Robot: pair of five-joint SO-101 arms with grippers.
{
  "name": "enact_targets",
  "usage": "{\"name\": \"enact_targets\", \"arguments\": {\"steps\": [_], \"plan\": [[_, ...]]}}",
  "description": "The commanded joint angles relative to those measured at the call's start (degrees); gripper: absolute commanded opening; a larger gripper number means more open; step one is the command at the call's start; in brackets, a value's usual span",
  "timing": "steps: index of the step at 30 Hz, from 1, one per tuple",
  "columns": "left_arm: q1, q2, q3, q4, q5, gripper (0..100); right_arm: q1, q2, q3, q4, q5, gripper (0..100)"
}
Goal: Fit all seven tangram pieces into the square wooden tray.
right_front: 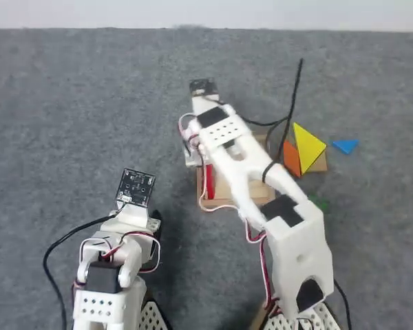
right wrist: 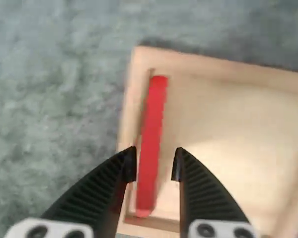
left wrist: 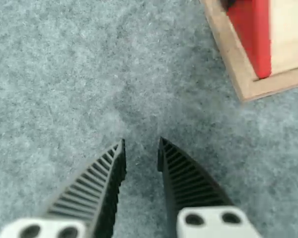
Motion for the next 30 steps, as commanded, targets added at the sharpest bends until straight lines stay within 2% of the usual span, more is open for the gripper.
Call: {"name": "enact_targets", "arguments": {"steps": [1,13,19,25,30], "plan": [[-0.4,-0.7,-0.7,0.2,0.5,10,2.2,-5.7,-3.6,1.6,2.4,13.0],[-0.4,-0.7,-0.7,0.2,0.5,10,8.4,-7.0,-3.5,3.4,10.5,12.1],[-0.4,-0.7,-0.7,0.2,0.5,10,9.3,-8.8,-2.0,3.6,15.7,0.6],[-0.4,-0.7,-0.7,0.2,0.5,10,9.2,-7.3,8.3,-3.3,16.4,0.8],[-0.4,-0.7,-0.7,0.2,0.5,10,8.3,-6.4,9.9,-4.5,16.4,0.8]]}}
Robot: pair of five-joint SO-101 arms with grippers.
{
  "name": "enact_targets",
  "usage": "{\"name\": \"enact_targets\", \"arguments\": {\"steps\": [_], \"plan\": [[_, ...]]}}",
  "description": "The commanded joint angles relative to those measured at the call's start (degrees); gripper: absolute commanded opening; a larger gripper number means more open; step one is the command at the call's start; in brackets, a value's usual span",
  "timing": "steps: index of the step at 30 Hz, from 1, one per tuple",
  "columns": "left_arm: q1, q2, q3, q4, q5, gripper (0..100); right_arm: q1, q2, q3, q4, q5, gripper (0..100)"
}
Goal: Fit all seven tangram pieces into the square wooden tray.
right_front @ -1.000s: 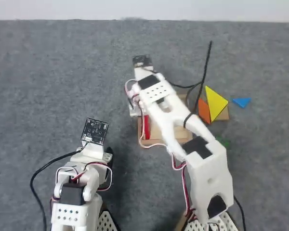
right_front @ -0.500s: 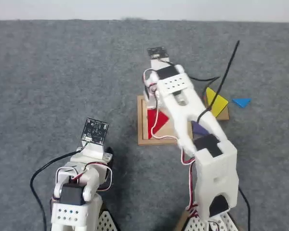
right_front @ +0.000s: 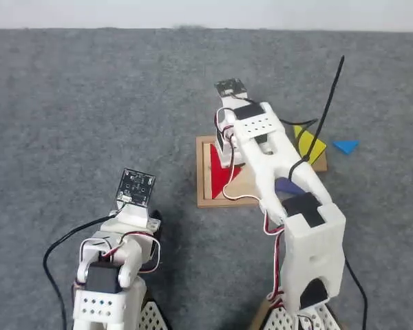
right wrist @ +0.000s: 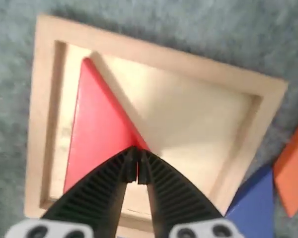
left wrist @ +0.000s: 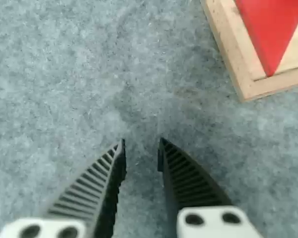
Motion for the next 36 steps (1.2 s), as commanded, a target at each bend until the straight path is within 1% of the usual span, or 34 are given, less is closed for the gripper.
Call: {"name": "enact_targets", "arguments": {"steps": [1,10,21,24,29,33,36], "plan": [[-0.4,-0.7,-0.7,0.2,0.5,10,-0.7,-1.9,-0.4,-1.5,0.9,0.8],[-0.4,-0.7,-0.7,0.2,0.5,10,-7.5,1.5,-0.5,-1.6,0.8,0.8],[-0.4,-0.7,-0.7,0.2,0.5,10,-11.3,1.3,-1.1,-4.5,1.1,0.9],[-0.4,-0.7,-0.7,0.2,0.5,10,-11.0,-0.3,-1.4,-4.2,1.1,0.9],[-0.4,-0.7,-0.7,0.2,0.5,10,-5.6,-12.9,-0.9,1.2,1.6,0.9],[-0.4,-0.7,-0.7,0.2,0.5,10,2.0,-24.5,4.3,3.8,5.4,0.9],[-0.4,-0.7,-0.7,0.2,0.5,10,8.9,-31.0,10.4,2.2,7.9,0.9]]}}
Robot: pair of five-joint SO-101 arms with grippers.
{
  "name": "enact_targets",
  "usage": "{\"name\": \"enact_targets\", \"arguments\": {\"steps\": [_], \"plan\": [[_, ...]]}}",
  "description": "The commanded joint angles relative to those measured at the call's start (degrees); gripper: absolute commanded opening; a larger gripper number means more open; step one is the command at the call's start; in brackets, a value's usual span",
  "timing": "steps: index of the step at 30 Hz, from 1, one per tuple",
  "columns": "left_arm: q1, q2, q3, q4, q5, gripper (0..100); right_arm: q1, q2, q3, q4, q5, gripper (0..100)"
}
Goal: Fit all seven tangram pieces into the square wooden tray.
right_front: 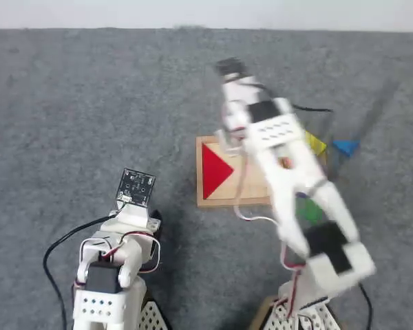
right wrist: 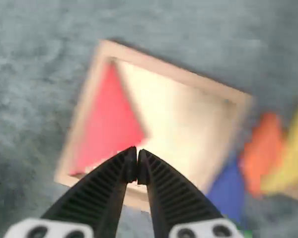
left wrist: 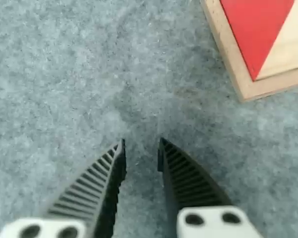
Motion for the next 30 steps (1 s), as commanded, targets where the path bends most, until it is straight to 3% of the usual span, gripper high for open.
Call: {"name": "enact_targets", "arguments": {"steps": [1,9,22,30], "plan": [[-0.4,-0.7,-0.7,0.2,0.5,10,8.3,-10.6,5.0,-0.7,4.7,1.0],[-0.4,-0.7,-0.7,0.2,0.5,10,19.6,-6.0,8.9,-2.3,10.0,13.9],[-0.4,-0.7,-0.7,0.2,0.5,10,21.4,20.8,-14.4,-3.5,8.2,14.5],[-0.4,-0.7,-0.7,0.2,0.5,10,21.5,24.6,-18.9,-1.9,8.3,14.5]]}}
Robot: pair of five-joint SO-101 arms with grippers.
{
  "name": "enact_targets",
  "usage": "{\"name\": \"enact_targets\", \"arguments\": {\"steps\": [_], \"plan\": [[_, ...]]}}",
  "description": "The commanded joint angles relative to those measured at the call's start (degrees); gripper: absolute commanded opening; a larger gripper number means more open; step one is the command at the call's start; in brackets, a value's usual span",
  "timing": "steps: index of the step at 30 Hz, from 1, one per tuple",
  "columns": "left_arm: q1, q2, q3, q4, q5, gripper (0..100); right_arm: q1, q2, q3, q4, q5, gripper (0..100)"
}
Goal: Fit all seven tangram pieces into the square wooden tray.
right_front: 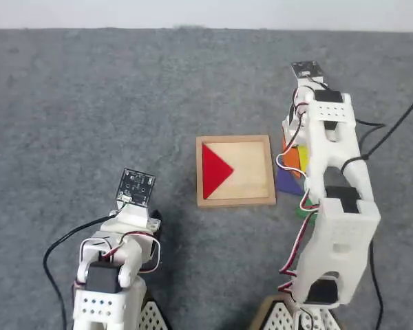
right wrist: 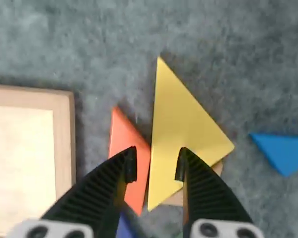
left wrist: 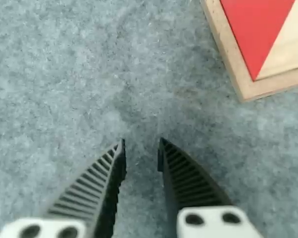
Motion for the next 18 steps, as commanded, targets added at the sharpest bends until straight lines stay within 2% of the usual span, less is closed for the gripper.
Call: {"name": "enact_targets", "arguments": {"steps": [1,9,13,18], "plan": [[-0.4,-0.7,-0.7,0.2,0.5,10,0.9,-0.7,-3.6,0.7,-0.5,14.5],[-0.4,-0.7,-0.7,0.2,0.5,10,-2.8,-4.7,-3.0,6.0,-0.6,14.5],[-0.4,-0.7,-0.7,0.2,0.5,10,-3.7,-7.5,0.1,4.0,-0.6,14.5],[-0.4,-0.7,-0.7,0.2,0.5,10,-1.4,-6.0,-0.3,0.3,-0.9,14.5]]}}
